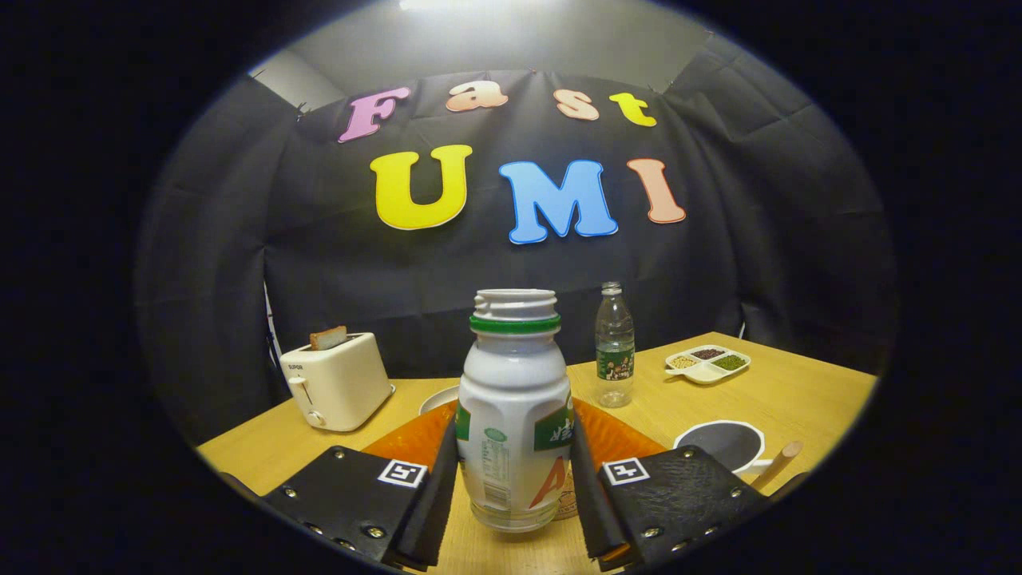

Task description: Take the bottle from table, then pour the juice into the cup, finally place the bottle on the coaster

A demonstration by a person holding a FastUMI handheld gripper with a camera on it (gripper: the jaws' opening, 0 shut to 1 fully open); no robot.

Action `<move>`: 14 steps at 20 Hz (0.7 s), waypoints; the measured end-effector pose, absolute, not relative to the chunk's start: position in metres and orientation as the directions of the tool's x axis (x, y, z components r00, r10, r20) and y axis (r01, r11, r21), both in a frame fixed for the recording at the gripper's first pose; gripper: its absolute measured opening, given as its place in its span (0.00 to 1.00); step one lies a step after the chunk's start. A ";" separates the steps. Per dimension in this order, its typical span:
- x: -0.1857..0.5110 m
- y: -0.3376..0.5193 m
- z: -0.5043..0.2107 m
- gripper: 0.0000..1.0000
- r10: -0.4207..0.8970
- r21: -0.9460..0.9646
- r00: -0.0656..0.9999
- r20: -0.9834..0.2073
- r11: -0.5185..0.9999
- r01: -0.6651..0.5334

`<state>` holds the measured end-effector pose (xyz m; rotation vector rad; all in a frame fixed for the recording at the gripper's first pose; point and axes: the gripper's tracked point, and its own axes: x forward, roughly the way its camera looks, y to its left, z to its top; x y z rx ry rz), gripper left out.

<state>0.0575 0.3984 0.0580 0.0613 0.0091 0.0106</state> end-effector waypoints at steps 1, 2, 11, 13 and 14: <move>0.062 0.397 0.060 0.65 -0.006 0.020 1.000 -0.005 1.000 0.006; 0.066 0.393 0.063 0.65 -0.025 -0.032 1.000 0.009 0.999 0.025; 0.097 0.387 0.039 0.66 -0.010 -0.079 1.000 0.004 0.997 0.010; 0.102 0.388 0.035 0.66 -0.003 -0.081 1.000 -0.001 0.997 0.003; 0.104 0.387 0.032 0.66 -0.006 -0.090 1.000 -0.007 0.996 0.005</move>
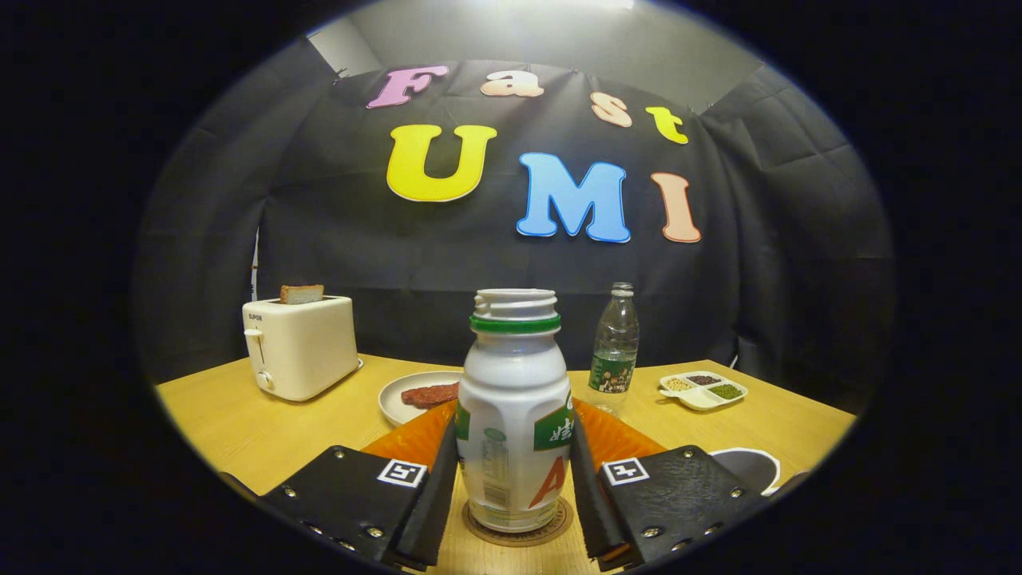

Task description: Take the bottle from table, then pour the juice into the cup, finally place the bottle on the coaster

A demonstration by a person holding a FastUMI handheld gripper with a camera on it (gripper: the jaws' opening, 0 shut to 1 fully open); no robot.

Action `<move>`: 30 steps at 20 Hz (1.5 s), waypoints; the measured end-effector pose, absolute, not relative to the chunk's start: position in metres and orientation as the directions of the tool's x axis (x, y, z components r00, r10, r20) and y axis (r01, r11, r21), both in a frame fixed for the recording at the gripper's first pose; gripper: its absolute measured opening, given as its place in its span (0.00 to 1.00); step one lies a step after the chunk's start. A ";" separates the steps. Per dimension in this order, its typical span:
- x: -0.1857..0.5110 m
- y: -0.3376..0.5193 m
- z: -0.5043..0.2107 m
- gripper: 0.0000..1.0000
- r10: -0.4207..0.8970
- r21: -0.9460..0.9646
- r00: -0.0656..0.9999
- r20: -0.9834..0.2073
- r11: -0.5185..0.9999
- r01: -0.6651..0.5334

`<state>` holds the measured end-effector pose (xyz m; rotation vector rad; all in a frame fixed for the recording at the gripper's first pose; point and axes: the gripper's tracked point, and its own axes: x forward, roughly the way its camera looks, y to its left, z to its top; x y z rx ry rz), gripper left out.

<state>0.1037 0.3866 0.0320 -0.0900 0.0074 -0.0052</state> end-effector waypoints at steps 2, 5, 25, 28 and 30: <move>0.106 0.385 0.027 0.65 -0.017 -0.110 1.000 -0.024 0.994 0.015; 0.107 0.389 0.021 0.66 -0.005 -0.096 0.999 -0.038 0.995 0.002; 0.090 0.384 0.026 0.98 0.019 0.014 0.999 -0.043 1.000 -0.018; 0.069 0.385 0.044 0.98 0.048 -0.007 0.998 -0.029 0.999 -0.048; 0.051 0.386 0.060 0.98 0.071 -0.039 0.997 -0.017 0.997 -0.071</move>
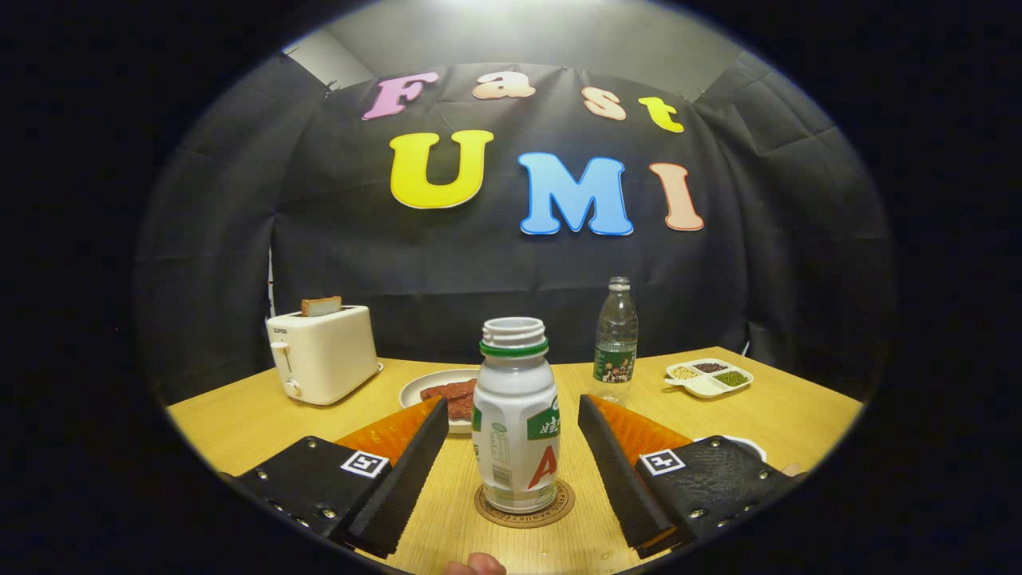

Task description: Take the bottle from table, then pour the juice into the cup, finally place the bottle on the coaster

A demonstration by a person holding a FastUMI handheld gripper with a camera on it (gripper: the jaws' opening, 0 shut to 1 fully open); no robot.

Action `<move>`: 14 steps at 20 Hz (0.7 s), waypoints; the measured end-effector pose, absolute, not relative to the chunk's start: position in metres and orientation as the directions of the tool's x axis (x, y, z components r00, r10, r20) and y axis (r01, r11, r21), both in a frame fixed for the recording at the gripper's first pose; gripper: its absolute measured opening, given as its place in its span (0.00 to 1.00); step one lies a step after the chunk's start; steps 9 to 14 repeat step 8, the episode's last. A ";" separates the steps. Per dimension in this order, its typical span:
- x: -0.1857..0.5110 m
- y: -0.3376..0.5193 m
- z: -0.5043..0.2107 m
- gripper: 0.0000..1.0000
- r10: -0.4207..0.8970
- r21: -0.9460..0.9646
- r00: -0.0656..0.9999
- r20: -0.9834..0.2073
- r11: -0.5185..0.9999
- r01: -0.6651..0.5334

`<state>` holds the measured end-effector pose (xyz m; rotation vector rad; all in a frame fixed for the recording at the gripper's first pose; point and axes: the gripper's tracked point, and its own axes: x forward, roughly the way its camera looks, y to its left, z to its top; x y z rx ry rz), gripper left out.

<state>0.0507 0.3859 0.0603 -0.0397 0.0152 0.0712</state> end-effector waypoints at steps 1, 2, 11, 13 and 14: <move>0.042 0.381 0.071 0.98 0.064 -0.056 0.998 -0.012 0.996 -0.065; 0.035 0.377 0.081 0.98 0.060 -0.055 0.998 -0.004 0.997 -0.060; 0.008 0.361 0.141 0.98 0.071 0.015 0.996 0.057 0.997 -0.072; 0.008 0.361 0.141 0.98 0.071 0.015 0.996 0.057 0.997 -0.072; 0.008 0.361 0.141 0.98 0.071 0.015 0.996 0.057 0.997 -0.072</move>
